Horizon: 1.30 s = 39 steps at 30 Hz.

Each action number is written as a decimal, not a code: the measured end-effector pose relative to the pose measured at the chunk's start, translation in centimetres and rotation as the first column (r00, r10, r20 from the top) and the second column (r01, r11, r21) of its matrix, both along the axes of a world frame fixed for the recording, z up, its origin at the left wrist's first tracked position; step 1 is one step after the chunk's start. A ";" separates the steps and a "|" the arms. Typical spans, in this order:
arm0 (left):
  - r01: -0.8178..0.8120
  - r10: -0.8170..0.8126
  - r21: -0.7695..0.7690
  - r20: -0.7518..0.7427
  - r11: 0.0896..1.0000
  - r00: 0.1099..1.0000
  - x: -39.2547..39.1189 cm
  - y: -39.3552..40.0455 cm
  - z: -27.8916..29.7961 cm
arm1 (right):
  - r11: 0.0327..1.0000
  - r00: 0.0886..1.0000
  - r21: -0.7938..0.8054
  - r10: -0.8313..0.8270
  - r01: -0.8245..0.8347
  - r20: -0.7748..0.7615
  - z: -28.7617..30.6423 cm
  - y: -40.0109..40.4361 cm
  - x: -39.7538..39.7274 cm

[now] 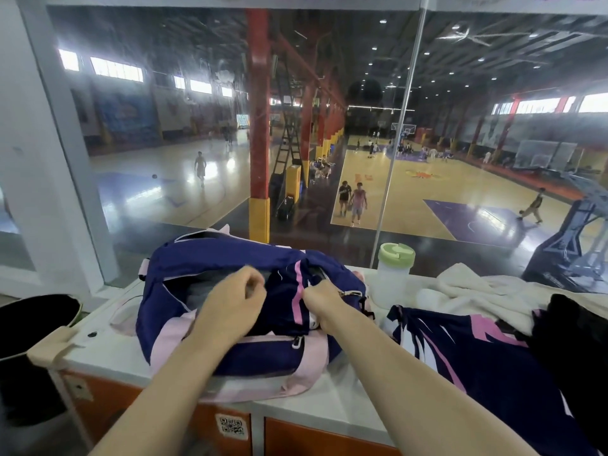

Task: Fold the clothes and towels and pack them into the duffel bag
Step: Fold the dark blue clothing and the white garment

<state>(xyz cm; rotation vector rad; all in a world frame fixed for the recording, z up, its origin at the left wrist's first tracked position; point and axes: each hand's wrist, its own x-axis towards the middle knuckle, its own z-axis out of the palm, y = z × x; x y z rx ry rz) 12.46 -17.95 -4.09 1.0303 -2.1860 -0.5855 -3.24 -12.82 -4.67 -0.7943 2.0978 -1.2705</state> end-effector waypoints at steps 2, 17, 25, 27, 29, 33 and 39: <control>0.126 -0.126 0.008 0.014 0.992 0.992 -2.5 -1.7 -0.8 | 1.000 1.000 -0.020 0.014 -0.014 -0.016 -0.3 -0.3 -0.1; 0.266 -0.253 0.005 0.325 0.964 0.911 -8.7 -4.2 -4.9 | 0.952 0.877 0.126 0.305 -0.278 -0.372 0.8 1.7 -1.7; 0.228 -0.232 0.075 0.533 0.971 0.813 -10.5 -4.5 -5.4 | 0.658 0.332 0.752 0.716 -0.030 -0.614 1.5 2.6 -4.2; 0.212 -0.227 0.093 0.571 0.973 0.789 -10.8 -4.4 -5.3 | 0.624 0.204 0.782 0.765 0.001 -0.611 2.0 3.0 -3.6; 0.207 -0.229 0.106 0.594 0.972 0.771 -11.1 -4.5 -5.2 | 0.614 0.161 0.788 0.783 -0.045 -0.601 2.6 3.5 -3.3; 0.212 -0.250 0.135 0.592 0.968 0.766 -11.6 -5.1 -5.1 | 0.625 0.362 0.730 0.771 -0.276 -0.524 3.4 4.4 -5.1; 0.216 -0.184 0.065 0.787 0.974 0.589 -13.8 -5.7 -5.0 | 0.645 0.501 0.460 0.764 -0.610 -0.407 4.5 5.7 -3.8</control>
